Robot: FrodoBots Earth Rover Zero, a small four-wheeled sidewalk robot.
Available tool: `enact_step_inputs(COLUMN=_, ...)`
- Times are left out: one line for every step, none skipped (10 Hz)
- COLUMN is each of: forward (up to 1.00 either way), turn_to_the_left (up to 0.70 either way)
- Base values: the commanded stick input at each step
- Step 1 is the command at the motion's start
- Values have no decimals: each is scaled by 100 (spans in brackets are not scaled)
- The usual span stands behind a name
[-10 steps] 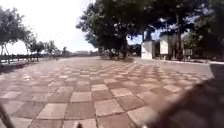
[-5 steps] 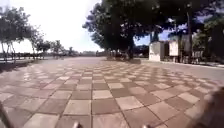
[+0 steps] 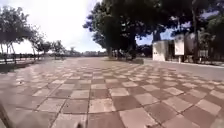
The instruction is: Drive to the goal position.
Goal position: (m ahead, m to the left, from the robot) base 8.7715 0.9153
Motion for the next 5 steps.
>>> enact_step_inputs(forward=70, turn_to_the_left=0)
enact_step_inputs(forward=70, turn_to_the_left=35)
enact_step_inputs(forward=70, turn_to_the_left=35)
enact_step_inputs(forward=70, turn_to_the_left=35)
enact_step_inputs(forward=70, turn_to_the_left=35)
